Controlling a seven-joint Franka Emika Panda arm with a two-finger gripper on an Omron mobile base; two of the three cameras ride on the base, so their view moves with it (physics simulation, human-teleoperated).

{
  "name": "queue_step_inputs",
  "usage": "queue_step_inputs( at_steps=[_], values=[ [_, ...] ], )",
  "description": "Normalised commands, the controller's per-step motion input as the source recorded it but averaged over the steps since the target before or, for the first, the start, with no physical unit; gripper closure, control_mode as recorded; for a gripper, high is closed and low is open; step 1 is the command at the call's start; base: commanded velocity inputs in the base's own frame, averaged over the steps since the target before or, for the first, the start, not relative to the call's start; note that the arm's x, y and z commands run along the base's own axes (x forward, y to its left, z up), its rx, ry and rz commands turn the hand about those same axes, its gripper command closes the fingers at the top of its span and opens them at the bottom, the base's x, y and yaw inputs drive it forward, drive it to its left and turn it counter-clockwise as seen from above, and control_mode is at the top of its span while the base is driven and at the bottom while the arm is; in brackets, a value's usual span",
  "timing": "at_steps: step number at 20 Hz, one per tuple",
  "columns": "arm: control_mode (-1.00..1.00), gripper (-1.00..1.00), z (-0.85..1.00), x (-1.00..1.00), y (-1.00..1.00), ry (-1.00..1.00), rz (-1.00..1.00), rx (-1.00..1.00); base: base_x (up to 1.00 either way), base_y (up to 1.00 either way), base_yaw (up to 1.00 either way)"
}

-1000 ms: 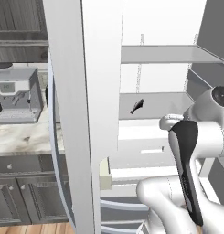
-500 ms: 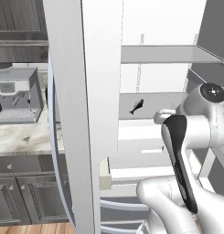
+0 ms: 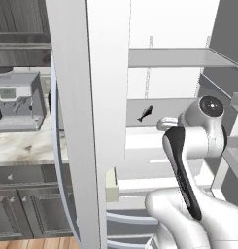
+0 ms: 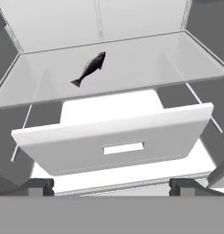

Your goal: Take the cheese, fish, and garlic from the fridge and place them on the plate on the dining counter to create an appetizer plate.

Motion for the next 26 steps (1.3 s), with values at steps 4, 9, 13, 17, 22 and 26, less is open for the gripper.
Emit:
queue_step_inputs(
  at_steps=[4, 9, 13, 17, 22, 26],
  values=[
    [-1.0, -1.0, 0.0, 0.53, 0.0, 0.02, 0.0, 0.03, 0.0, 0.0, 0.0],
    [-1.0, -1.0, -0.02, 0.48, 0.0, 0.05, 0.0, 0.02, 0.0, 0.0, 0.0],
    [-1.0, -1.0, -0.14, 0.44, 0.11, 0.0, 0.0, 0.0, 0.0, 0.0, 0.0],
    [-1.0, -1.0, -0.17, 0.38, 0.09, 0.0, 0.0, 0.0, 0.0, 0.0, 0.0],
    [-1.0, -1.0, -0.08, 0.29, 0.01, 0.0, 0.0, 0.0, 0.0, 0.0, 0.0],
    [-1.0, -1.0, -0.03, 0.3, 0.0, 0.0, 0.0, 0.0, 0.0, 0.0, 0.0]
  ],
)
